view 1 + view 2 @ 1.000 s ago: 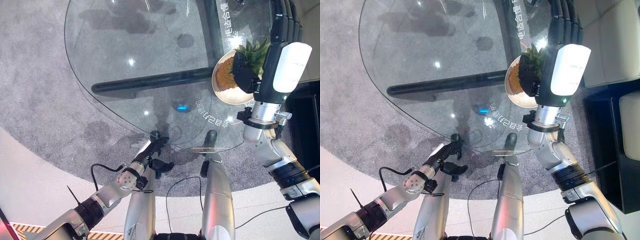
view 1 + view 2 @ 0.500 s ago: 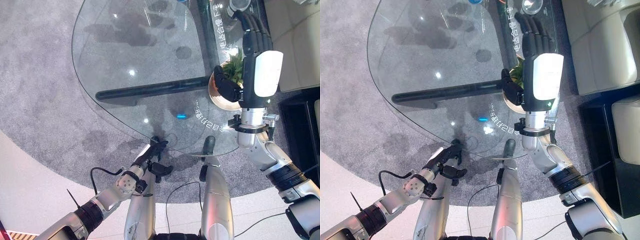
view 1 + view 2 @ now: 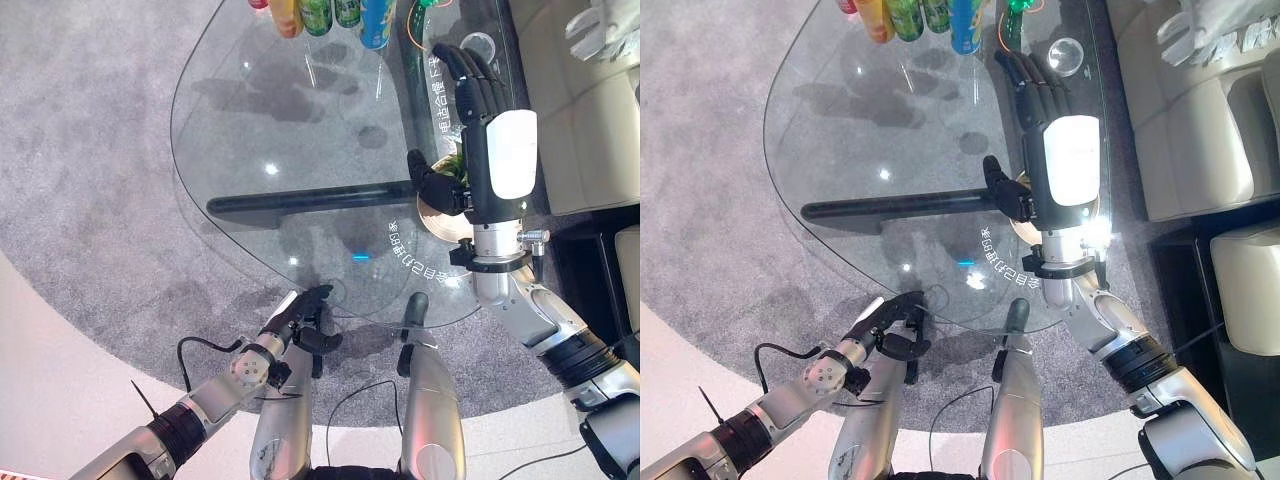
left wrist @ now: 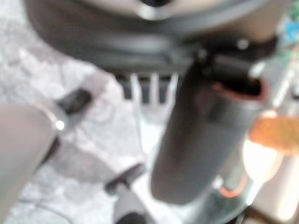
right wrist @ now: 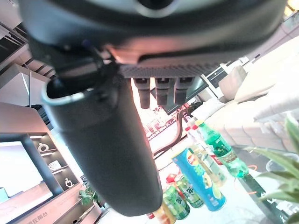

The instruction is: Pick up the fruit to the plate

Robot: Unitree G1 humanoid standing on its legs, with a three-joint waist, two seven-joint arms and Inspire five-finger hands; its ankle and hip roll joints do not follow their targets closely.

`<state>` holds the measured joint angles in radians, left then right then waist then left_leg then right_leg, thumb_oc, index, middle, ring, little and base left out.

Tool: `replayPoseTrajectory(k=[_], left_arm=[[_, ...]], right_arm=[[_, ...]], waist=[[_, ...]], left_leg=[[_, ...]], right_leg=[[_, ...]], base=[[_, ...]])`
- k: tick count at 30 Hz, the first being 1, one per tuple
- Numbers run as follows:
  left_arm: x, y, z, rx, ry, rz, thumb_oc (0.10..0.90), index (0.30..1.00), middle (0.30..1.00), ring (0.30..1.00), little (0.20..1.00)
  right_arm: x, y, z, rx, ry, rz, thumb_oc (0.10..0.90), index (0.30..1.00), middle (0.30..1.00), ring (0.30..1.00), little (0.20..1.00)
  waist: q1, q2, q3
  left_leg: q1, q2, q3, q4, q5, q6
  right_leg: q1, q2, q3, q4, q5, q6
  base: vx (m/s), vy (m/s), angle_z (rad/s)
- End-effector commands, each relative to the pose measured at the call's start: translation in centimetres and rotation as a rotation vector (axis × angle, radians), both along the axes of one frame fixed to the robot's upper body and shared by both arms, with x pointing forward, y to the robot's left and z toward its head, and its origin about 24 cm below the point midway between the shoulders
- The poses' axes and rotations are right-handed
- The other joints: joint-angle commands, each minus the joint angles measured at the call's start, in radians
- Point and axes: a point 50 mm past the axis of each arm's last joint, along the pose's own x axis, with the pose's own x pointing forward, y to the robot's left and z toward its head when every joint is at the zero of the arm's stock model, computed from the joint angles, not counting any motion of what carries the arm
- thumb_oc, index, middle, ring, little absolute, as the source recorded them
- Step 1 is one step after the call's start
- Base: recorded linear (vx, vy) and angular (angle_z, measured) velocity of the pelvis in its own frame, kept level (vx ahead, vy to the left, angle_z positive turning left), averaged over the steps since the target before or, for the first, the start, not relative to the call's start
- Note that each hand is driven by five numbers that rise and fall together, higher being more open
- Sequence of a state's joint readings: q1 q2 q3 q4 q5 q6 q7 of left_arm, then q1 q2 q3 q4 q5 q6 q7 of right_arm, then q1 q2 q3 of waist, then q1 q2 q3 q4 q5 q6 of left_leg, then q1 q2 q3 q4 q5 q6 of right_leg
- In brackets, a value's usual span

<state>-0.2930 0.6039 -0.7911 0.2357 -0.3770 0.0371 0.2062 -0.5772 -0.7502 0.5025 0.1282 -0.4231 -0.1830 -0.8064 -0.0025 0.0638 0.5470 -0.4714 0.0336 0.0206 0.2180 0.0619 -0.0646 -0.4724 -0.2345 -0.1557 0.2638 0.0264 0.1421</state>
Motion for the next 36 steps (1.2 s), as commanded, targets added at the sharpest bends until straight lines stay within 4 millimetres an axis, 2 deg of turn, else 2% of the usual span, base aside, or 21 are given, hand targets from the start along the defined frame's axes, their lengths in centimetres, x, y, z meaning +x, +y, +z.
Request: replayPoseTrajectory(k=[1, 5, 10, 12, 13, 14, 15, 16, 22, 24, 25, 27, 33, 36], left_arm=[[-1.2, 0.1, 0.4, -0.067, -0.034, -0.027, 0.800, 0.900, 0.900, 0.900, 0.900], [-1.4, 0.7, -0.3, -0.062, -0.007, -0.002, 0.800, 0.900, 0.900, 0.900, 0.900], [-2.1, 2.0, -2.2, -0.037, 0.059, 0.063, 0.800, 0.900, 0.900, 0.900, 0.900], [-2.8, 2.8, -3.6, -0.034, 0.114, 0.108, 0.800, 0.900, 0.900, 0.900, 0.900], [-3.4, 3.3, -4.6, -0.032, 0.156, 0.146, 0.800, 0.900, 0.900, 0.900, 0.900], [-3.6, 3.5, -4.9, -0.032, 0.167, 0.153, 0.800, 0.900, 0.900, 0.900, 0.900], [-4.8, 4.4, -6.5, -0.039, 0.238, 0.198, 0.800, 0.900, 0.900, 0.900, 0.900], [-5.6, 4.8, -7.4, -0.033, 0.271, 0.219, 0.800, 0.900, 0.900, 0.900, 0.900], [-7.5, 6.0, -9.8, -0.018, 0.396, 0.298, 0.800, 0.900, 0.900, 0.900, 0.900], [-7.7, 6.0, -10.3, -0.028, 0.435, 0.318, 0.800, 0.900, 0.900, 0.900, 0.900], [-8.1, 6.2, -10.8, -0.032, 0.478, 0.342, 0.800, 0.900, 0.900, 0.900, 0.900], [-8.4, 6.2, -11.4, -0.043, 0.517, 0.366, 0.800, 0.900, 0.900, 0.900, 0.900], [-10.0, 7.0, -12.8, -0.076, 0.638, 0.463, 0.800, 0.900, 0.900, 0.900, 0.900], [-11.1, 7.2, -13.7, -0.086, 0.704, 0.517, 0.800, 0.900, 0.900, 0.900, 0.900]], right_arm=[[-2.1, 2.7, 3.1, -0.019, -0.088, 0.277, 0.800, 0.900, 0.900, 0.900, 0.900], [-2.3, 3.2, 2.0, -0.043, -0.009, 0.326, 0.800, 0.900, 0.900, 0.900, 0.900], [-2.8, 3.8, -0.5, -0.077, 0.135, 0.388, 0.800, 0.900, 0.900, 0.900, 0.900], [-3.1, 4.1, -2.2, -0.086, 0.247, 0.425, 0.800, 0.900, 0.900, 0.900, 0.900], [-3.3, 4.1, -3.6, -0.059, 0.374, 0.469, 0.800, 0.900, 0.900, 0.900, 0.900], [-3.4, 4.0, -4.0, -0.051, 0.400, 0.476, 0.800, 0.900, 0.900, 0.900, 0.900], [-3.8, 3.9, -6.4, -0.034, 0.574, 0.532, 0.800, 0.900, 0.900, 0.900, 0.900], [-4.3, 3.7, -7.8, -0.020, 0.665, 0.565, 0.800, 0.900, 0.900, 0.900, 0.900], [-5.3, 3.2, -11.5, 0.066, 0.931, 0.633, 0.800, 0.900, 0.900, 0.900, 0.900], [-5.7, 3.1, -12.6, 0.074, 0.990, 0.626, 0.800, 0.900, 0.900, 0.900, 0.900], [-6.0, 2.7, -13.9, 0.080, 1.060, 0.598, 0.800, 0.900, 0.900, 0.900, 0.900], [-6.3, 2.5, -15.3, 0.084, 1.144, 0.574, 0.800, 0.900, 0.900, 0.900, 0.900], [-8.1, 0.8, -20.5, 0.219, 1.491, 0.490, 0.800, 0.900, 0.900, 0.900, 0.900], [-10.2, -0.5, -24.8, 0.360, 1.702, 0.367, 0.800, 0.900, 0.900, 0.900, 0.900]], waist=[[0.013, -0.033, -0.027], [0.013, -0.037, -0.027], [0.011, -0.048, -0.040], [0.011, -0.054, -0.074], [0.011, -0.060, -0.098], [0.012, -0.062, -0.106], [0.014, -0.070, -0.145], [0.016, -0.074, -0.168], [0.016, -0.082, -0.244], [0.014, -0.083, -0.268], [0.010, -0.083, -0.289], [0.006, -0.083, -0.311], [-0.008, -0.088, -0.365], [-0.017, -0.089, -0.391]], left_leg=[[0.108, -0.114, 0.052, 0.004, -0.121, 0.040], [0.169, -0.112, 0.043, -0.019, -0.120, 0.034], [0.262, -0.105, 0.029, -0.068, -0.116, 0.026], [0.289, -0.100, 0.026, -0.093, -0.112, 0.020], [0.310, -0.097, 0.022, -0.115, -0.107, 0.016], [0.316, -0.097, 0.021, -0.121, -0.106, 0.015], [0.344, -0.091, 0.019, -0.146, -0.099, 0.008], [0.359, -0.088, 0.018, -0.157, -0.098, 0.006], [0.408, -0.080, 0.023, -0.194, -0.093, 0.001], [0.425, -0.076, 0.026, -0.206, -0.092, 0.000], [0.440, -0.074, 0.027, -0.217, -0.091, 0.000], [0.455, -0.071, 0.030, -0.228, -0.090, 0.001], [0.487, -0.065, 0.039, -0.242, -0.093, 0.001], [0.507, -0.060, 0.047, -0.250, -0.095, 0.003]], right_leg=[[0.106, 0.149, -0.076, -0.031, -0.067, -0.018], [0.168, 0.150, -0.074, -0.052, -0.070, -0.018], [0.267, 0.152, -0.064, -0.098, -0.069, -0.016], [0.297, 0.152, -0.062, -0.122, -0.067, -0.014], [0.323, 0.152, -0.060, -0.144, -0.064, -0.012], [0.330, 0.153, -0.061, -0.150, -0.063, -0.011], [0.361, 0.153, -0.063, -0.175, -0.059, -0.009], [0.377, 0.153, -0.066, -0.185, -0.057, -0.009], [0.429, 0.150, -0.072, -0.227, -0.049, -0.009], [0.445, 0.150, -0.074, -0.236, -0.049, -0.009], [0.461, 0.150, -0.074, -0.247, -0.048, -0.009], [0.474, 0.150, -0.073, -0.258, -0.045, -0.008], [0.506, 0.152, -0.063, -0.285, -0.037, -0.010], [0.524, 0.151, -0.058, -0.303, -0.030, -0.011]], base=[[-0.03, -0.025, 0.09], [-0.01, -0.006, 0.02], [-0.01, -0.008, 0.02], [0.04, -0.033, -0.01], [0.03, -0.038, -0.02], [0.07, -0.058, -0.01], [0.09, -0.047, 0.03], [0.10, -0.053, 0.02], [0.04, -0.021, 0.00], [0.05, -0.030, 0.00], [0.04, -0.032, -0.03], [0.04, -0.030, -0.02], [0.05, -0.031, -0.09], [0.07, -0.020, -0.02]])
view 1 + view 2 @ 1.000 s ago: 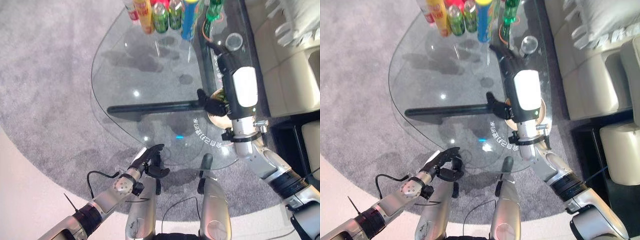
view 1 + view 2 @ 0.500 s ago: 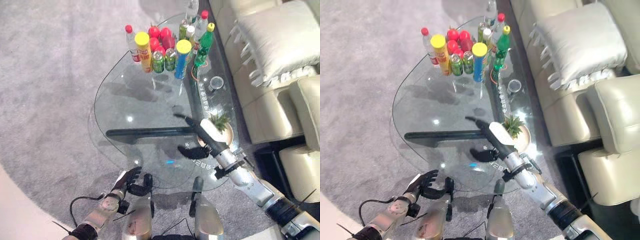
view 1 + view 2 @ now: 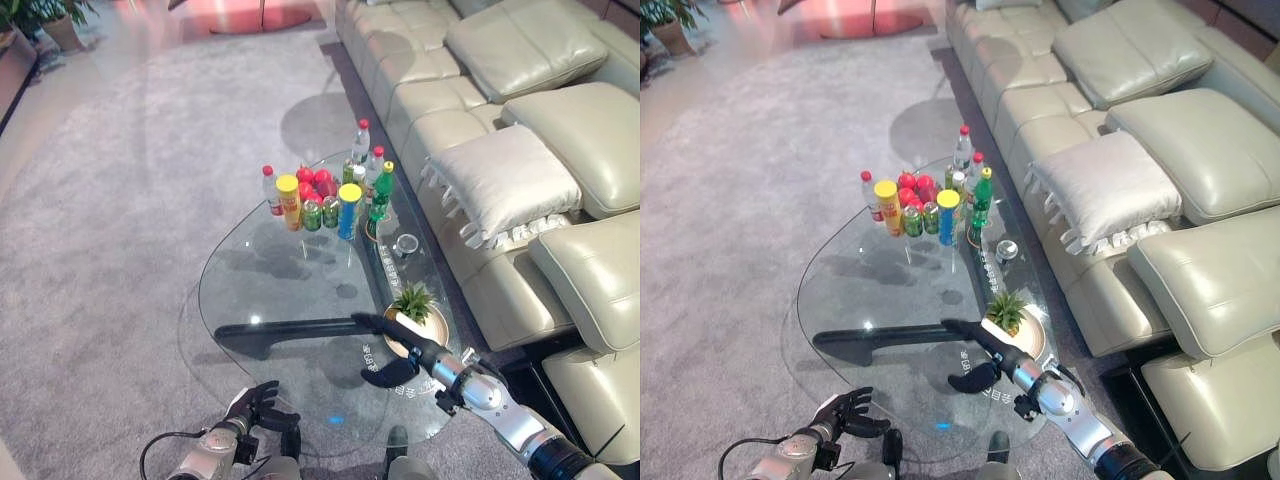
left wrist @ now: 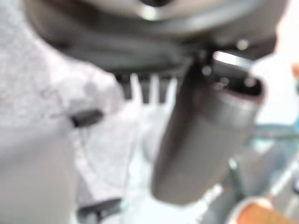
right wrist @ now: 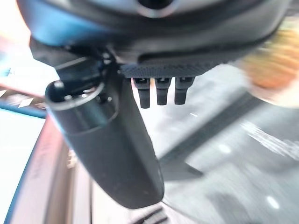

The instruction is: Pick up the fruit to the plate

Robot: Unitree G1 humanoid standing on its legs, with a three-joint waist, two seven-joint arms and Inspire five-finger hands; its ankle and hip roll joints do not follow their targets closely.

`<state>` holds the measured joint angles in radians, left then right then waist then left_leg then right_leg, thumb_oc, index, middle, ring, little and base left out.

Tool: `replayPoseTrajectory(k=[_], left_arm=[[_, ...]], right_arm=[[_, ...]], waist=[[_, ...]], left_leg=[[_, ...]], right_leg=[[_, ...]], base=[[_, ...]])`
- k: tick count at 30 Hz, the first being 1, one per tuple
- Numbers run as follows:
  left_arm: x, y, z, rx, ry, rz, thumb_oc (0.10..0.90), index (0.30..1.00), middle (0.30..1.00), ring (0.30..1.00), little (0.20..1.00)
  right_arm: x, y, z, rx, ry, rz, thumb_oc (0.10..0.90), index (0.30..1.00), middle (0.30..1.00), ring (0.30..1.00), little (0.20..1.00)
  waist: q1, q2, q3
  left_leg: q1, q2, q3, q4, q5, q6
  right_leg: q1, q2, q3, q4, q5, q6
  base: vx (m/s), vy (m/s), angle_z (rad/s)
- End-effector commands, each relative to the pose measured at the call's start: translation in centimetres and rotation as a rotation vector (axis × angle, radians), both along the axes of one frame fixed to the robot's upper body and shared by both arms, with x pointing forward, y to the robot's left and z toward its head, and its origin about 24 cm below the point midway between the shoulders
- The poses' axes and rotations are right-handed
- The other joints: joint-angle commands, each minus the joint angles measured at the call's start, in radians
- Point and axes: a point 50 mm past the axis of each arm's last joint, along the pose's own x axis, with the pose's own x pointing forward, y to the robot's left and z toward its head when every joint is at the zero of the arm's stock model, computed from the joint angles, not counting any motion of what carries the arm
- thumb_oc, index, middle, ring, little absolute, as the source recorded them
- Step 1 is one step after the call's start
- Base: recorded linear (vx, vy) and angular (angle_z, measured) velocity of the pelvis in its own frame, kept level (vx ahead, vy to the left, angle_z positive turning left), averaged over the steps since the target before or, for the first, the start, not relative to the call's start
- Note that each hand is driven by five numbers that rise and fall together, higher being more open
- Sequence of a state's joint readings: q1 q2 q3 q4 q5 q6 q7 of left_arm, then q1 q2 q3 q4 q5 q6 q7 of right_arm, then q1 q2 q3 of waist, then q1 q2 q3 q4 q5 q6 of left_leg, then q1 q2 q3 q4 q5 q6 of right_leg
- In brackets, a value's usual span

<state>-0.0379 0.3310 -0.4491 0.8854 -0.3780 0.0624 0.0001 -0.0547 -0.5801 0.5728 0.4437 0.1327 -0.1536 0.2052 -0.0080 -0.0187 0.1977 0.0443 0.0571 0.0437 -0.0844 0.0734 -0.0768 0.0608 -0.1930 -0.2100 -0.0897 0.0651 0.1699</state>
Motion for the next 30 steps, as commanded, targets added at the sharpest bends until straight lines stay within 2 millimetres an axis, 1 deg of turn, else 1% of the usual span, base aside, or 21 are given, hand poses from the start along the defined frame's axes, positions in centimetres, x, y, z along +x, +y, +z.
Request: replayPoseTrajectory(k=[1, 2, 5, 8, 10, 11, 12, 13, 14, 15, 17, 18, 19, 21, 23, 25, 27, 30], left_arm=[[-0.8, 0.7, -0.6, -0.016, 0.044, 0.064, 0.800, 0.900, 0.900, 0.900, 0.900], [-1.3, 0.8, -0.9, -0.007, 0.063, 0.085, 0.800, 0.900, 0.900, 0.900, 0.900], [-2.1, 0.9, -1.5, -0.001, 0.105, 0.115, 0.800, 0.900, 0.900, 0.900, 0.900], [-2.5, 0.9, -1.7, -0.005, 0.127, 0.141, 0.800, 0.900, 0.900, 0.900, 0.900], [-3.2, 0.9, -2.1, -0.012, 0.159, 0.180, 0.800, 0.900, 0.900, 0.900, 0.900], [-3.2, 0.9, -2.1, -0.012, 0.159, 0.180, 0.800, 0.900, 0.900, 0.900, 0.900], [-4.1, 1.2, -2.5, -0.015, 0.206, 0.241, 0.800, 0.900, 0.900, 0.900, 0.900], [-4.1, 1.2, -2.5, -0.015, 0.206, 0.241, 0.800, 0.900, 0.900, 0.900, 0.900], [-4.7, 1.3, -2.7, -0.010, 0.235, 0.267, 0.800, 0.900, 0.900, 0.900, 0.900], [-5.0, 1.3, -2.8, -0.007, 0.243, 0.271, 0.800, 0.900, 0.900, 0.900, 0.900], [-5.8, 1.4, -3.0, -0.004, 0.279, 0.299, 0.800, 0.900, 0.900, 0.900, 0.900], [-5.9, 1.5, -3.1, -0.004, 0.282, 0.302, 0.800, 0.900, 0.900, 0.900, 0.900], [-6.4, 1.4, -3.2, -0.002, 0.299, 0.329, 0.800, 0.900, 0.900, 0.900, 0.900], [-6.9, 1.3, -3.4, -0.009, 0.322, 0.370, 0.800, 0.900, 0.900, 0.900, 0.900], [-7.4, 1.2, -3.5, -0.016, 0.335, 0.406, 0.800, 0.900, 0.900, 0.900, 0.900], [-7.7, 1.2, -3.6, -0.019, 0.341, 0.430, 0.800, 0.900, 0.900, 0.900, 0.900], [-8.1, 1.1, -3.7, -0.026, 0.351, 0.455, 0.800, 0.900, 0.900, 0.900, 0.900], [-8.3, 1.0, -3.8, -0.027, 0.353, 0.462, 0.800, 0.900, 0.900, 0.900, 0.900]], right_arm=[[-0.4, 1.2, -1.0, 0.106, 0.085, -0.032, 0.800, 0.900, 0.900, 0.900, 0.900], [-1.3, 0.8, -2.4, 0.121, 0.165, -0.094, 0.800, 0.900, 0.900, 0.900, 0.900], [-3.0, -0.1, -4.9, 0.124, 0.323, -0.195, 0.800, 0.900, 0.900, 0.900, 0.900], [-4.0, -0.4, -5.9, 0.136, 0.408, -0.259, 0.800, 0.900, 0.900, 0.900, 0.900], [-5.3, -0.9, -7.1, 0.148, 0.491, -0.314, 0.800, 0.900, 0.900, 0.900, 0.900], [-5.3, -0.9, -7.1, 0.148, 0.491, -0.314, 0.800, 0.900, 0.900, 0.900, 0.900], [-7.1, -1.6, -8.4, 0.170, 0.579, -0.403, 0.800, 0.900, 0.900, 0.900, 0.900], [-7.1, -1.6, -8.4, 0.170, 0.579, -0.403, 0.800, 0.900, 0.900, 0.900, 0.900], [-8.1, -1.8, -8.9, 0.189, 0.623, -0.465, 0.800, 0.900, 0.900, 0.900, 0.900], [-8.4, -1.9, -9.1, 0.194, 0.633, -0.482, 0.800, 0.900, 0.900, 0.900, 0.900], [-10.0, -2.6, -9.9, 0.206, 0.684, -0.629, 0.800, 0.900, 0.900, 0.900, 0.900], [-10.1, -2.6, -10.0, 0.205, 0.688, -0.649, 0.800, 0.900, 0.900, 0.900, 0.900], [-11.0, -3.0, -10.4, 0.199, 0.720, -0.754, 0.800, 0.900, 0.900, 0.900, 0.900], [-12.1, -3.4, -10.8, 0.165, 0.757, -0.875, 0.800, 0.900, 0.900, 0.900, 0.900], [-13.0, -3.7, -11.1, 0.158, 0.789, -0.959, 0.800, 0.900, 0.900, 0.900, 0.900], [-13.6, -3.8, -11.2, 0.151, 0.814, -0.997, 0.800, 0.900, 0.900, 0.900, 0.900], [-14.6, -3.9, -11.5, 0.120, 0.858, -1.031, 0.800, 0.900, 0.900, 0.900, 0.900], [-15.0, -3.8, -11.6, 0.111, 0.876, -1.041, 0.800, 0.900, 0.900, 0.900, 0.900]], waist=[[-0.012, -0.007, -0.043], [-0.014, -0.007, -0.050], [-0.015, -0.008, -0.059], [-0.014, -0.008, -0.063], [-0.012, -0.007, -0.069], [-0.012, -0.007, -0.069], [-0.012, -0.008, -0.077], [-0.012, -0.008, -0.077], [-0.012, -0.008, -0.081], [-0.012, -0.008, -0.083], [-0.015, -0.006, -0.093], [-0.015, -0.006, -0.094], [-0.017, -0.004, -0.098], [-0.020, -0.001, -0.101], [-0.023, 0.002, -0.103], [-0.024, 0.004, -0.105], [-0.025, 0.007, -0.109], [-0.023, 0.009, -0.111]], left_leg=[[-0.006, -0.083, 0.025, 0.051, -0.106, 0.015], [0.000, -0.081, 0.026, 0.045, -0.105, 0.017], [0.010, -0.078, 0.030, 0.036, -0.103, 0.019], [0.017, -0.076, 0.031, 0.030, -0.102, 0.021], [0.023, -0.074, 0.033, 0.025, -0.102, 0.021], [0.023, -0.074, 0.033, 0.025, -0.102, 0.021], [0.032, -0.071, 0.033, 0.016, -0.100, 0.020], [0.032, -0.071, 0.033, 0.016, -0.100, 0.020], [0.038, -0.070, 0.033, 0.011, -0.101, 0.020], [0.039, -0.069, 0.033, 0.010, -0.100, 0.020], [0.044, -0.065, 0.037, 0.005, -0.100, 0.018], [0.045, -0.065, 0.037, 0.005, -0.101, 0.018], [0.049, -0.063, 0.040, 0.003, -0.103, 0.018], [0.053, -0.062, 0.044, 0.003, -0.105, 0.019], [0.057, -0.060, 0.046, 0.001, -0.107, 0.021], [0.060, -0.060, 0.045, -0.001, -0.107, 0.021], [0.063, -0.059, 0.044, -0.002, -0.108, 0.021], [0.065, -0.059, 0.040, -0.003, -0.109, 0.021]], right_leg=[[-0.007, 0.110, -0.003, 0.048, -0.068, -0.039], [-0.001, 0.111, -0.002, 0.041, -0.067, -0.040], [0.008, 0.113, 0.002, 0.033, -0.064, -0.041], [0.014, 0.114, 0.003, 0.028, -0.063, -0.041], [0.020, 0.116, 0.004, 0.022, -0.063, -0.042], [0.020, 0.116, 0.004, 0.022, -0.063, -0.042], [0.027, 0.119, 0.005, 0.018, -0.060, -0.042], [0.027, 0.119, 0.005, 0.018, -0.060, -0.042], [0.031, 0.121, 0.006, 0.016, -0.061, -0.043], [0.032, 0.121, 0.006, 0.016, -0.061, -0.043], [0.037, 0.122, 0.007, 0.014, -0.060, -0.042], [0.037, 0.122, 0.007, 0.014, -0.060, -0.042], [0.039, 0.123, 0.009, 0.015, -0.062, -0.043], [0.041, 0.124, 0.011, 0.016, -0.064, -0.043], [0.044, 0.125, 0.013, 0.017, -0.066, -0.044], [0.045, 0.126, 0.015, 0.017, -0.066, -0.045], [0.048, 0.126, 0.016, 0.017, -0.068, -0.046], [0.050, 0.126, 0.017, 0.017, -0.069, -0.046]], base=[[0.05, -0.019, -0.02], [0.05, -0.016, -0.02], [0.05, -0.015, -0.01], [0.03, -0.009, -0.05], [0.03, -0.010, -0.09], [0.07, -0.018, -0.15], [0.05, -0.014, -0.11], [0.09, -0.018, -0.12], [0.05, -0.006, -0.04], [0.09, -0.008, -0.04], [0.07, -0.002, -0.02], [0.07, 0.006, 0.00], [0.06, 0.006, 0.01], [0.06, 0.010, 0.00], [0.05, 0.012, -0.04], [0.05, 0.004, -0.06], [0.05, -0.002, -0.09], [0.04, -0.007, -0.09]])
